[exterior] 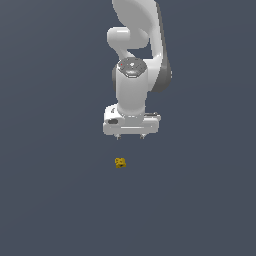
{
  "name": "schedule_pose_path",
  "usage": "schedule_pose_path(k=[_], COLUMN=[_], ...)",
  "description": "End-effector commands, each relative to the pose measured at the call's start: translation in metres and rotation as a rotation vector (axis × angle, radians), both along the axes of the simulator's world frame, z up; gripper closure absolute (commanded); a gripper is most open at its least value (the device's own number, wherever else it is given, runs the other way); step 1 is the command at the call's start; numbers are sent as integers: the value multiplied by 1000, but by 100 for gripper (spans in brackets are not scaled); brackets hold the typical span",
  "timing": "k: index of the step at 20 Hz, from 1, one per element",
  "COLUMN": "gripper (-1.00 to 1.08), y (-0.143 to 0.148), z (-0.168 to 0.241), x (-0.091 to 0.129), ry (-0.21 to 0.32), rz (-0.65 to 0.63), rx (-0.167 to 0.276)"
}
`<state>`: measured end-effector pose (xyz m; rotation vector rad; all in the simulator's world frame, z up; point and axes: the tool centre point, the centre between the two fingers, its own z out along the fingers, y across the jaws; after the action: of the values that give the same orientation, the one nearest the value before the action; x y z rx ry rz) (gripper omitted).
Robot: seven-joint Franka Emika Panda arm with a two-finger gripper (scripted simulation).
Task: Pick up the object and move it to a goal position.
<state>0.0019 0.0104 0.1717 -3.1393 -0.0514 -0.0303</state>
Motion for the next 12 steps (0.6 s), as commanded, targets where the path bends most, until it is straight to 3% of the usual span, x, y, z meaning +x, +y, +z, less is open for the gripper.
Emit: schedule_pose_path(k=[1,12], gripper=[-92,-92], y=[0,-13], z=[0,3], x=[0,-4], ry=[0,8], rz=[0,-5], rx=[0,-32])
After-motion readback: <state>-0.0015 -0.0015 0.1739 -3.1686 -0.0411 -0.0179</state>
